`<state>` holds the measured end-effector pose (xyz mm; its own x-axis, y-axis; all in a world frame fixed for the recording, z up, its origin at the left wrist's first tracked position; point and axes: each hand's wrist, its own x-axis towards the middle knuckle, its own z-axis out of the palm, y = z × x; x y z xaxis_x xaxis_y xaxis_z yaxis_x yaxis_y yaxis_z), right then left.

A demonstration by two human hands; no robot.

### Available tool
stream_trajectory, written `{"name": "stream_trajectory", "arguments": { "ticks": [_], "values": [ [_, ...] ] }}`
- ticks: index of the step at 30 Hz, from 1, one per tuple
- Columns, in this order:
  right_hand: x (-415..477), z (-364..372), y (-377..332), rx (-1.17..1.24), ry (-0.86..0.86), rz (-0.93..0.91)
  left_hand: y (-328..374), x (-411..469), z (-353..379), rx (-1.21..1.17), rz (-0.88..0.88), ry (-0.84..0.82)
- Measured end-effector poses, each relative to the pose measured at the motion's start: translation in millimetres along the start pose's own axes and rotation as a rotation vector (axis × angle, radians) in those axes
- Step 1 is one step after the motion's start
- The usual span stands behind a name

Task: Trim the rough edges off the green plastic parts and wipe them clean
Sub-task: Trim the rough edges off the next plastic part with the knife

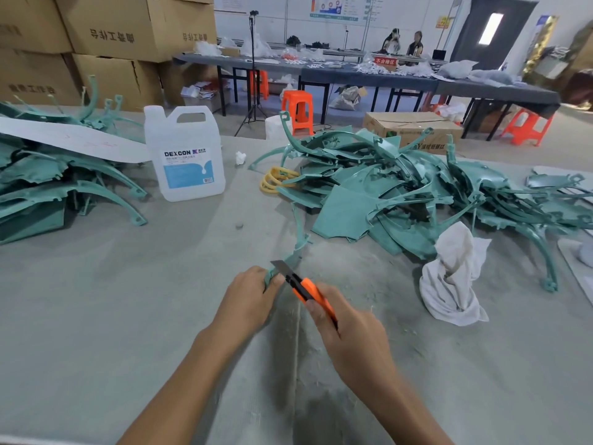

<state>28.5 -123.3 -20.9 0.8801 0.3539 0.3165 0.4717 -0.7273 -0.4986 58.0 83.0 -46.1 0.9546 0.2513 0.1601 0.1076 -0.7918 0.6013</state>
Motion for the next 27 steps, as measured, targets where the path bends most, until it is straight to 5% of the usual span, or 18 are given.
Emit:
{"name": "stream_trajectory", "arguments": {
  "ticks": [9,14,22,27],
  "values": [
    [4,-1,-6,-0.062,0.054,0.006,9,-5,-1,-0.007,-0.086,-0.017],
    [30,-15,20,-0.031,0.058,0.219,8,-13,-3,-0.03,-0.088,-0.044],
    [9,-2,-10,-0.007,0.053,-0.069,11,-12,-7,-0.011,-0.061,-0.062],
    [33,-16,14,-0.054,0.021,0.197,13,-15,-7,0.001,-0.109,-0.062]
  ]
}}
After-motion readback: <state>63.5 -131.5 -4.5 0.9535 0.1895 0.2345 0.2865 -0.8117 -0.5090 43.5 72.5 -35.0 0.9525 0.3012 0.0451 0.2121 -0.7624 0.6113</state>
